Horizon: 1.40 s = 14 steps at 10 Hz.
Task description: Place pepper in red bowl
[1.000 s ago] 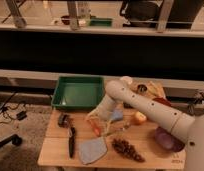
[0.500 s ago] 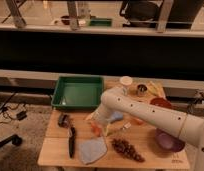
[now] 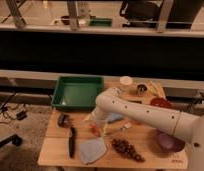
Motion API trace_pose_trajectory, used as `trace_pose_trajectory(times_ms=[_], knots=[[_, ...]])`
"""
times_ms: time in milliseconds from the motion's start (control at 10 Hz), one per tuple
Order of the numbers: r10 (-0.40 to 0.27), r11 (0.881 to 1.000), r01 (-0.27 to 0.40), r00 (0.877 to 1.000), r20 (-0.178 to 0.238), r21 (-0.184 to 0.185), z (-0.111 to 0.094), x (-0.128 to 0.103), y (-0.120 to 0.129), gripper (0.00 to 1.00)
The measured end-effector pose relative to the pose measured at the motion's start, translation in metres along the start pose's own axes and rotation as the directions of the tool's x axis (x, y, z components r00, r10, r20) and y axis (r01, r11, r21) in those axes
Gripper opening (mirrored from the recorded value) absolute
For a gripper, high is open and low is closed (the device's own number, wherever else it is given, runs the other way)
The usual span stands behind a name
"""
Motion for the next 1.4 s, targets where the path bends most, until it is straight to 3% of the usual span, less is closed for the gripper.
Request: trace_pose_trajectory(times_ms=[600,1000,1400], knots=[[-0.007,1.0,0.007,0.999,-0.04,0.004,-0.009,0.026,-0.009,0.8],[0.004,1.0,-0.004,1.0,-0.027,-0.016,-0.003,0.027,0.008,0.8],[-0.022,0.999,0.022,1.0,-0.01,-0.035,0.004,0.022,0.009,0.8]])
